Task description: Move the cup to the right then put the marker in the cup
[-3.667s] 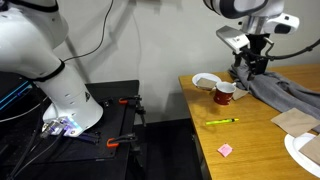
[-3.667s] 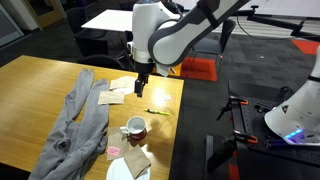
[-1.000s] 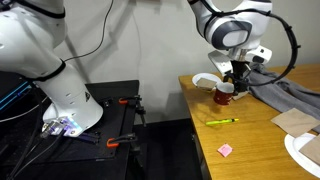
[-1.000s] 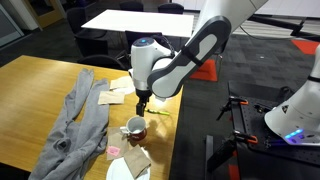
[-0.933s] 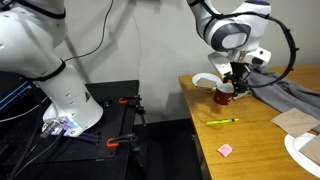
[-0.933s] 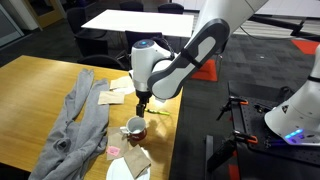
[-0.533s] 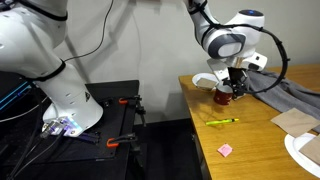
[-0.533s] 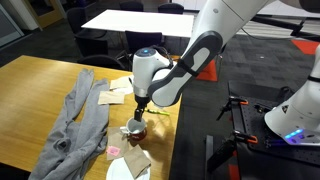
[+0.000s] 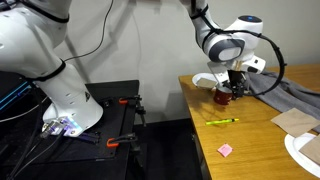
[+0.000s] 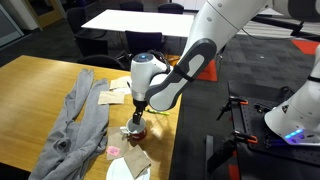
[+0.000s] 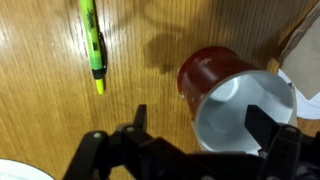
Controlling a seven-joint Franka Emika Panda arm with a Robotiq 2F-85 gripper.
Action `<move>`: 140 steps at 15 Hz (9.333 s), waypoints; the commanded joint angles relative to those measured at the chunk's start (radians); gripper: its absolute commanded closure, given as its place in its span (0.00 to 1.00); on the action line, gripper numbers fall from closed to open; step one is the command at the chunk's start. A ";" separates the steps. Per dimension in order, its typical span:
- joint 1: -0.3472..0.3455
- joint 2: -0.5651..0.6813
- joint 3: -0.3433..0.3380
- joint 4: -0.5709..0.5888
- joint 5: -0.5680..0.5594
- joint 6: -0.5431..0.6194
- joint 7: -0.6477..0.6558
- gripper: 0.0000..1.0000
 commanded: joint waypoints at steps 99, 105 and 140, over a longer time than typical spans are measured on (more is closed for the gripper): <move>-0.065 0.006 -0.349 0.097 0.055 -0.097 0.536 0.00; -0.001 -0.145 -0.357 -0.046 0.006 -0.077 0.490 0.00; -0.137 -0.124 -0.019 -0.280 -0.103 0.207 -0.181 0.00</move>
